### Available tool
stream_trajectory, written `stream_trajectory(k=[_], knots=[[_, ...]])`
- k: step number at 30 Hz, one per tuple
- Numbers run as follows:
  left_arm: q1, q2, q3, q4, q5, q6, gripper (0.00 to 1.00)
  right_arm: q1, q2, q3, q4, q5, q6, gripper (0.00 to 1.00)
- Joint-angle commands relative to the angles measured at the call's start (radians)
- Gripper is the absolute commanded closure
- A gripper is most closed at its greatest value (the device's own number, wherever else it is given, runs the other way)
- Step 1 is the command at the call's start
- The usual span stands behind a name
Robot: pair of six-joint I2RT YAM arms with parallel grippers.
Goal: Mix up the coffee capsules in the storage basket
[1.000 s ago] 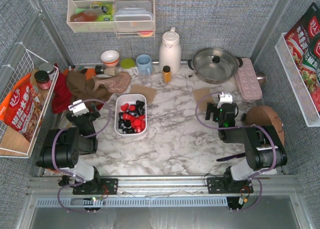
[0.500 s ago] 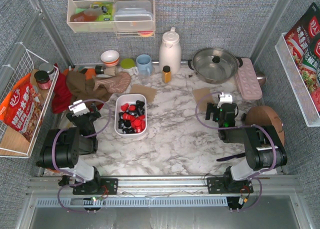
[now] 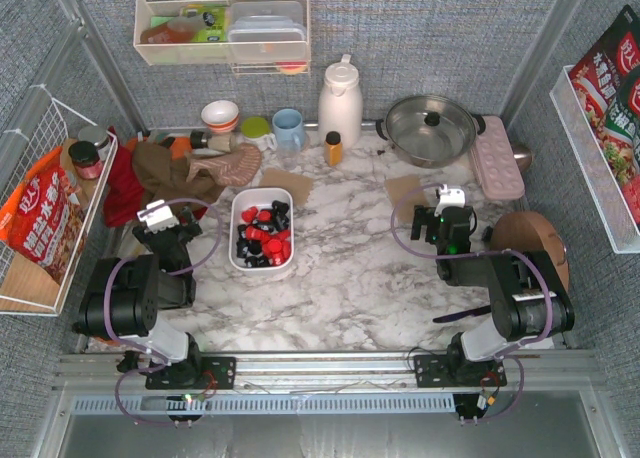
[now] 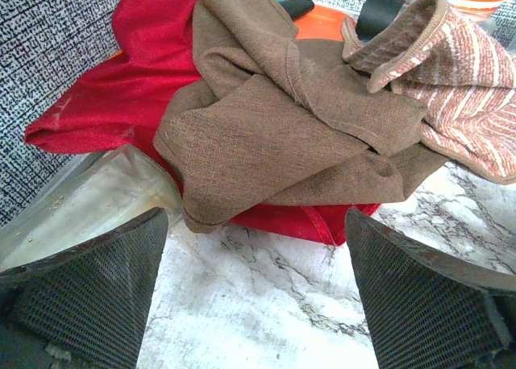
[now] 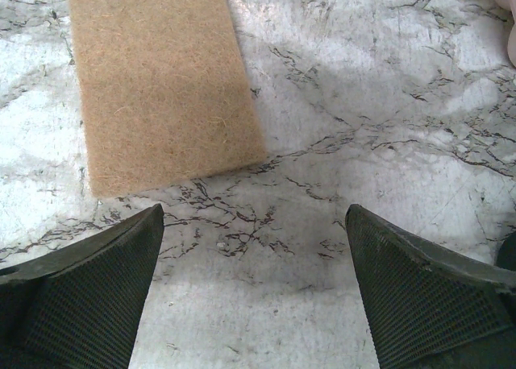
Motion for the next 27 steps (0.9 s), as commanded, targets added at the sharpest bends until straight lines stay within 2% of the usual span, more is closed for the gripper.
stream_trajectory(k=[1, 27], knots=[[0.002, 0.002, -0.001, 0.018, 0.006, -0.007, 0.01, 0.000, -0.004, 0.008, 0.005, -0.003, 0.007, 0.01], [0.002, 0.002, -0.001, 0.017, 0.006, -0.008, 0.01, -0.002, 0.000, 0.014, -0.003, -0.005, 0.009, 0.01]])
